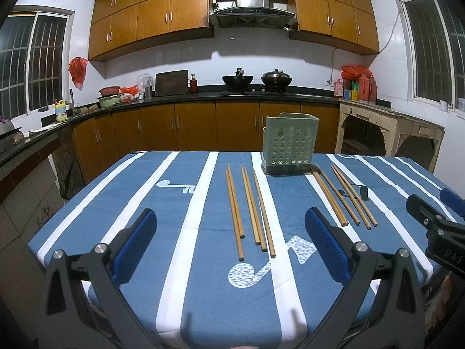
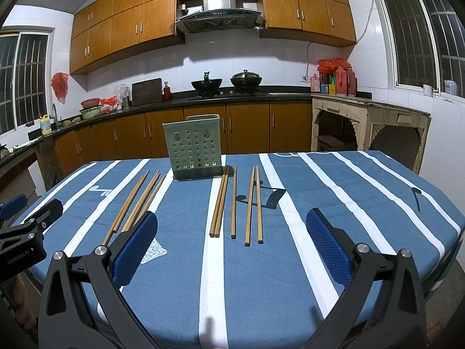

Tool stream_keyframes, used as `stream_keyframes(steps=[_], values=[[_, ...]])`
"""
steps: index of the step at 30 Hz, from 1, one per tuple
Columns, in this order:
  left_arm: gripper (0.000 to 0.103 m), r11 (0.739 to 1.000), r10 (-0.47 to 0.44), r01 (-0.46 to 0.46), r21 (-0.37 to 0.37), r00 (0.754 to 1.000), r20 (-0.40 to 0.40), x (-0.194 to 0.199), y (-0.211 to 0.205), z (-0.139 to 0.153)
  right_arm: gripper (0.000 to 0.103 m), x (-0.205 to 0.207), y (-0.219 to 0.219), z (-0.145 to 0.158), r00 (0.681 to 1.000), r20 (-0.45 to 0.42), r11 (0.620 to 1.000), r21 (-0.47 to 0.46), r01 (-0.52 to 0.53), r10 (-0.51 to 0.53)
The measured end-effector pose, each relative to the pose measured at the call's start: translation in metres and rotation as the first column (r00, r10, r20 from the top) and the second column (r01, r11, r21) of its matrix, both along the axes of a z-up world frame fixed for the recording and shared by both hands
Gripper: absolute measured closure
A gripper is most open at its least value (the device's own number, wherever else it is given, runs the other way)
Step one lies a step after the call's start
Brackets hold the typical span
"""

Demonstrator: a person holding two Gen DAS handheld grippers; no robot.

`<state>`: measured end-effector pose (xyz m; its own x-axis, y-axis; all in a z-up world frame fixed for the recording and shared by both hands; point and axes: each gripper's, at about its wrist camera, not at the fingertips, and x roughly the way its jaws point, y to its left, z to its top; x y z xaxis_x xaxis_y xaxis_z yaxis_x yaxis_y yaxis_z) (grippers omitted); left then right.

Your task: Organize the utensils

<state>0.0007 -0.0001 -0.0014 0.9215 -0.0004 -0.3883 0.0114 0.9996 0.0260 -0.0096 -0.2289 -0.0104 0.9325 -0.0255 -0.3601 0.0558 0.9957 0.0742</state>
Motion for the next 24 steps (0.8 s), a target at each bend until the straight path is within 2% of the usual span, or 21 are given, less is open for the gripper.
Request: stream_keyframes(steps=[8, 11, 16, 19, 21, 23, 24], values=[[0.004, 1.000, 0.006, -0.006, -0.003, 1.000, -0.029, 0.014, -0.004, -0.010, 0.002, 0.014, -0.009, -0.011, 0.999, -0.049, 0.999, 0.036, 0.015, -0.013], [0.004, 1.000, 0.002, -0.004, -0.029, 0.997, -0.077, 0.022, 0.001, -0.015, 0.002, 0.022, -0.018, -0.015, 0.996, -0.085, 0.997, 0.068, 0.032, -0.026], [0.004, 0.991, -0.038, 0.009, -0.133, 0.976, -0.213, 0.043, 0.018, -0.037, 0.002, 0.041, -0.034, -0.026, 0.984, -0.169, 0.992, 0.102, 0.080, -0.062], [0.004, 0.991, -0.032, -0.001, -0.137, 0.971, -0.239, 0.052, 0.022, -0.043, 0.002, 0.059, -0.043, -0.030, 0.971, -0.225, 0.989, 0.101, 0.109, -0.084], [0.004, 0.992, -0.014, -0.018, -0.126, 0.968, -0.251, 0.061, 0.026, -0.045, 0.008, 0.075, -0.048, -0.033, 0.959, -0.271, 0.988, 0.103, 0.119, -0.087], [0.004, 0.991, 0.001, -0.037, -0.128, 0.963, -0.270, 0.071, 0.031, -0.047, 0.028, 0.096, -0.052, -0.040, 0.936, -0.344, 0.987, 0.102, 0.122, -0.080], [0.007, 0.990, 0.008, -0.047, -0.133, 0.959, -0.284, 0.077, 0.034, -0.048, 0.034, 0.104, -0.053, -0.044, 0.926, -0.371, 0.987, 0.107, 0.122, -0.074]])
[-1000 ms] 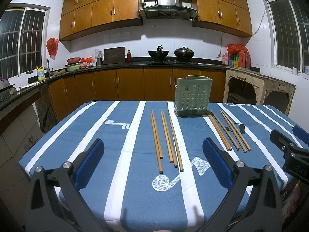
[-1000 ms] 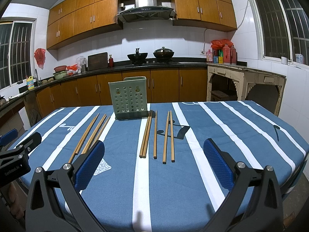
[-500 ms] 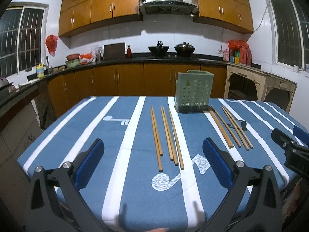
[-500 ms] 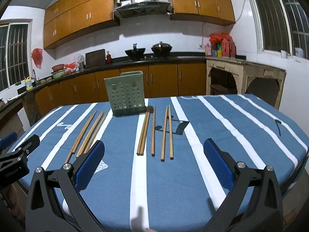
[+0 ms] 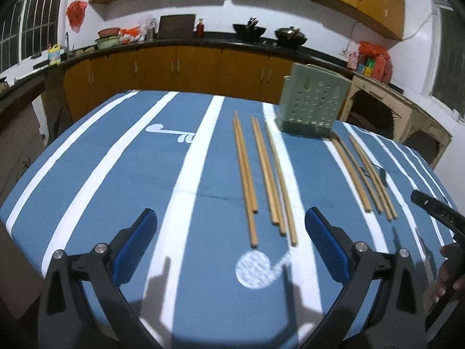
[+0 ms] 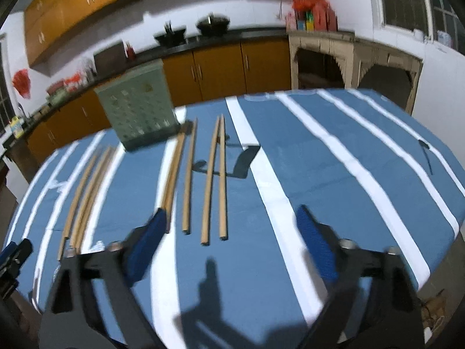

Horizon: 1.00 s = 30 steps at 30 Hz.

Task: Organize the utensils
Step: 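Lower the left tool and grasp a single wooden chopstick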

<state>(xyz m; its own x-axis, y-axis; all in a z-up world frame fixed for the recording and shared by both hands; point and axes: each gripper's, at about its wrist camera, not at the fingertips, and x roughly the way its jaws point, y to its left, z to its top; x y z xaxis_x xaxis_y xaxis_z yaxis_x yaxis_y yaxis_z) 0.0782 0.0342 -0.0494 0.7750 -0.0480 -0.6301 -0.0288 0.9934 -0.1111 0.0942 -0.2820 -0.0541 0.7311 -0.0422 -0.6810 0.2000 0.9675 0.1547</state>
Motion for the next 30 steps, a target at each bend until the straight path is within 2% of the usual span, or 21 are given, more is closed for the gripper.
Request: stream_keyframes(steps=[1, 2, 5, 8, 10, 13, 15, 17, 20, 25, 28, 30], values=[[0.010, 1.000, 0.004, -0.004, -0.005, 1.000, -0.014, 0.007, 0.003, -0.001, 0.042, 0.011, -0.002, -0.006, 0.999, -0.041, 1.000, 0.023, -0.003, 0.004], [0.017, 1.000, 0.007, -0.007, -0.009, 1.000, -0.026, 0.012, 0.004, -0.002, 0.050, 0.016, -0.003, -0.009, 0.998, -0.056, 0.999, 0.036, -0.004, 0.006], [0.035, 1.000, 0.004, -0.005, -0.017, 0.997, -0.078, 0.028, 0.008, -0.009, 0.064, 0.034, -0.004, -0.022, 0.994, -0.112, 0.999, 0.045, 0.000, 0.005], [0.042, 1.000, -0.014, 0.013, -0.012, 0.995, -0.102, 0.039, 0.007, -0.013, 0.064, 0.040, -0.003, -0.026, 0.992, -0.127, 0.998, 0.052, -0.016, 0.022], [0.046, 0.999, -0.031, 0.030, -0.009, 0.993, -0.111, 0.043, 0.005, -0.014, 0.065, 0.042, 0.004, -0.028, 0.989, -0.140, 0.999, 0.021, -0.034, 0.037], [0.054, 0.998, -0.055, 0.053, -0.018, 0.990, -0.131, 0.052, 0.003, -0.017, 0.075, 0.044, 0.009, -0.029, 0.990, -0.138, 0.998, -0.053, -0.045, 0.037], [0.063, 0.997, -0.073, 0.069, -0.031, 0.986, -0.150, 0.058, 0.001, -0.019, 0.083, 0.045, 0.006, -0.028, 0.990, -0.138, 0.998, -0.052, -0.038, 0.030], [0.067, 0.995, -0.096, 0.089, -0.046, 0.981, -0.166, 0.060, -0.001, -0.021, 0.091, 0.045, -0.001, -0.028, 0.990, -0.142, 0.999, -0.027, -0.027, 0.023], [0.069, 0.990, -0.132, 0.120, -0.073, 0.975, -0.180, 0.059, -0.004, -0.023, 0.092, 0.044, -0.005, -0.027, 0.989, -0.143, 0.999, -0.012, -0.029, 0.027], [0.075, 0.987, -0.161, 0.156, -0.040, 0.964, -0.211, 0.055, -0.011, -0.029, 0.092, 0.050, -0.005, -0.028, 0.990, -0.141, 1.000, -0.003, -0.029, 0.028], [0.082, 0.987, -0.155, 0.159, -0.002, 0.964, -0.216, 0.054, -0.015, -0.031, 0.092, 0.050, -0.005, -0.028, 0.989, -0.142, 1.000, 0.000, -0.028, 0.027], [0.090, 0.988, -0.149, 0.155, 0.010, 0.964, -0.222, 0.057, -0.015, -0.031, 0.091, 0.051, -0.004, -0.028, 0.990, -0.141, 1.000, -0.006, -0.028, 0.027]])
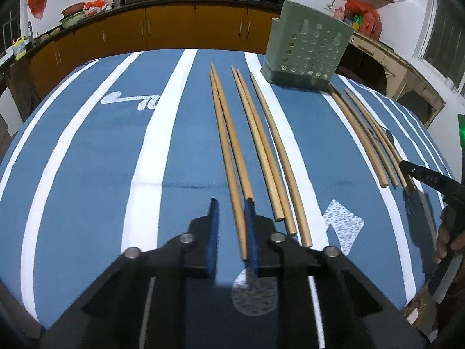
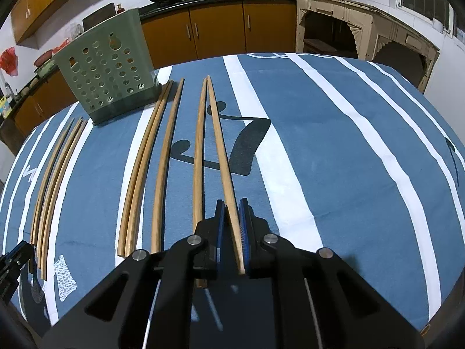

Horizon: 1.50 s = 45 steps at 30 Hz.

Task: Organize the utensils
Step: 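Lower the left tool and grasp a single wooden chopstick, then lift the chopstick upright and drop it into the green holder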

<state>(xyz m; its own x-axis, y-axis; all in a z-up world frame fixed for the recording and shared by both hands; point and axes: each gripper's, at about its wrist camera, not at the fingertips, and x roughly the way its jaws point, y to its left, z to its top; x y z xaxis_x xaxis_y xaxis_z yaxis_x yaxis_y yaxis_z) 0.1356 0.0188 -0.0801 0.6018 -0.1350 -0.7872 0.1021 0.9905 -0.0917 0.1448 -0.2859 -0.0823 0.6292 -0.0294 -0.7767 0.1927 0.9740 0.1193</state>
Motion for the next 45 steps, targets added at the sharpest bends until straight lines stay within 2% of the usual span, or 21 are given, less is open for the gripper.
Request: stream_keyframes(steps=[3, 11, 17, 20, 24, 28, 30, 32, 36, 39, 45], values=[[0.095, 1.000, 0.013, -0.013, 0.024, 1.000, 0.000, 0.005, 0.001, 0.000, 0.092, 0.001, 0.004, 0.000, 1.000, 0.002, 0.999, -0.031, -0.013, 0.013], [0.095, 0.994, 0.088, -0.088, 0.069, 0.996, 0.002, 0.046, 0.032, 0.000, 0.095, 0.010, -0.017, -0.001, 0.999, 0.008, 0.998, 0.018, 0.054, -0.054], [0.095, 0.996, 0.075, -0.075, 0.046, 0.997, 0.009, 0.070, 0.041, 0.000, 0.095, 0.012, -0.017, -0.001, 0.999, 0.013, 0.999, 0.015, 0.052, -0.052], [0.092, 0.997, 0.070, -0.070, 0.026, 0.998, 0.007, 0.069, 0.043, 0.000, 0.095, 0.009, -0.017, -0.002, 0.999, 0.012, 0.999, 0.021, 0.045, -0.045], [0.082, 0.998, 0.064, -0.064, 0.027, 0.998, 0.014, 0.065, 0.042, 0.000, 0.095, 0.005, -0.017, -0.002, 0.999, 0.012, 0.999, 0.022, 0.040, -0.041], [0.081, 0.997, 0.058, -0.059, 0.048, 0.998, 0.022, 0.063, 0.039, 0.000, 0.095, 0.002, -0.016, -0.002, 0.999, 0.017, 0.999, 0.016, 0.034, -0.034], [0.085, 0.997, 0.057, -0.059, 0.055, 0.998, 0.022, 0.062, 0.039, -0.001, 0.095, 0.000, -0.013, -0.003, 1.000, 0.019, 1.000, -0.004, 0.024, -0.024], [0.095, 0.997, 0.065, -0.066, 0.051, 0.998, 0.020, 0.063, 0.041, -0.001, 0.095, 0.000, -0.014, -0.003, 1.000, 0.020, 1.000, 0.000, 0.021, -0.021], [0.095, 0.997, 0.067, -0.067, 0.034, 0.998, 0.019, 0.060, 0.045, 0.001, 0.095, -0.004, -0.017, 0.006, 0.999, 0.050, 1.000, 0.025, 0.017, -0.019], [0.095, 0.997, 0.065, -0.066, 0.032, 0.997, 0.049, 0.054, 0.048, 0.010, 0.095, -0.009, -0.017, 0.021, 0.995, 0.098, 1.000, 0.013, 0.012, -0.013], [0.096, 0.997, 0.070, -0.071, 0.000, 0.981, 0.179, 0.039, 0.056, 0.049, 0.095, -0.017, -0.023, 0.052, 0.980, 0.198, 1.000, 0.015, 0.015, -0.018]])
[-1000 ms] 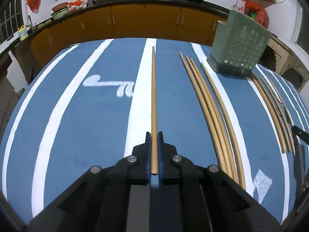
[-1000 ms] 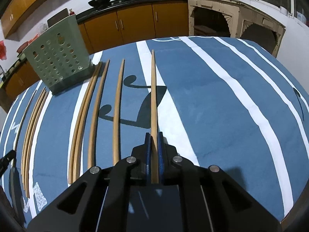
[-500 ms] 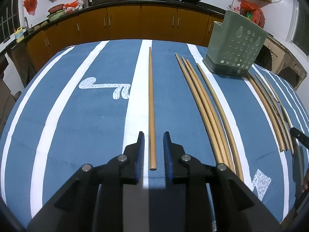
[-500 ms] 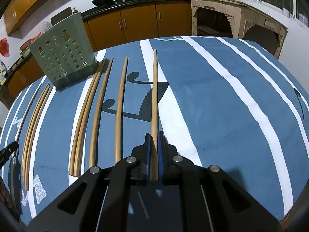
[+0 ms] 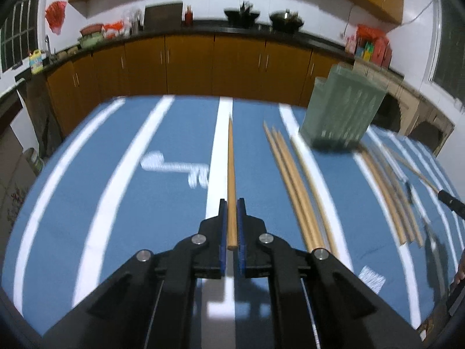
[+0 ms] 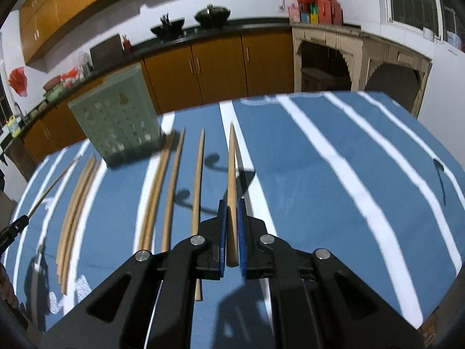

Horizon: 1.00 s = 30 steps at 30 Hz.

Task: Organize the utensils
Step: 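Lift the chopstick upright and drop it into the green holder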

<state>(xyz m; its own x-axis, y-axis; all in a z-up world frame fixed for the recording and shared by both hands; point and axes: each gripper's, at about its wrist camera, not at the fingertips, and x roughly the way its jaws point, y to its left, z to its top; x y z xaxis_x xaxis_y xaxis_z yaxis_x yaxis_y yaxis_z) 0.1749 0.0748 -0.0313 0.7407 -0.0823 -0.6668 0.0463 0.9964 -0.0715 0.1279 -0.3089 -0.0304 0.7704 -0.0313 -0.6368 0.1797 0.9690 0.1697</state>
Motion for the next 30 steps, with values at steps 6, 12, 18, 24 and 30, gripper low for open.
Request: stream_keyframes(steps=[6, 12, 18, 24, 30], values=[[0.096, 0.998, 0.032, -0.024, -0.064, 0.990, 0.138, -0.009, 0.010, 0.042, 0.095, -0.003, -0.007, 0.027, 0.995, 0.098, 1.000, -0.002, 0.011, -0.011], [0.096, 0.994, 0.062, -0.036, -0.108, 0.965, 0.254, -0.012, 0.015, 0.080, 0.095, -0.002, -0.014, 0.050, 0.984, 0.178, 1.000, 0.009, 0.018, -0.019], [0.096, 0.991, 0.091, -0.055, -0.124, 0.945, 0.315, -0.003, 0.019, 0.107, 0.095, 0.004, -0.017, 0.069, 0.972, 0.234, 0.999, 0.030, 0.013, -0.020], [0.096, 0.992, 0.094, -0.057, -0.116, 0.936, 0.340, 0.008, 0.016, 0.123, 0.095, 0.013, -0.023, 0.078, 0.968, 0.250, 0.999, 0.046, 0.023, -0.034], [0.096, 0.993, 0.083, -0.045, -0.112, 0.931, 0.354, 0.018, 0.012, 0.136, 0.095, 0.026, -0.024, 0.093, 0.961, 0.274, 0.999, 0.039, 0.019, -0.029]])
